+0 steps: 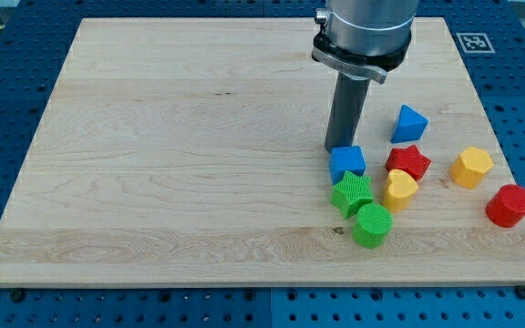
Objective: Place the blue triangle on top of the blue cube
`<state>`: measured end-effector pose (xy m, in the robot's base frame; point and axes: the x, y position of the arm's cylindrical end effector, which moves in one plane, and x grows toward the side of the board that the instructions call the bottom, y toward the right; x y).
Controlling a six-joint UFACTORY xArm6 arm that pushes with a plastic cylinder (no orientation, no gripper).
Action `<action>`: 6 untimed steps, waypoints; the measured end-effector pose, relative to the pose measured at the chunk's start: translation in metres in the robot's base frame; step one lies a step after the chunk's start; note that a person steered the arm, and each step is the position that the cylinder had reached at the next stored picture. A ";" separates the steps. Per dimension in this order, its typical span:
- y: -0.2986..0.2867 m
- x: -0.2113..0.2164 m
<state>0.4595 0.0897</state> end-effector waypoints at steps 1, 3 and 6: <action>0.000 -0.001; -0.011 -0.045; 0.019 -0.126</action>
<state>0.3331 0.1085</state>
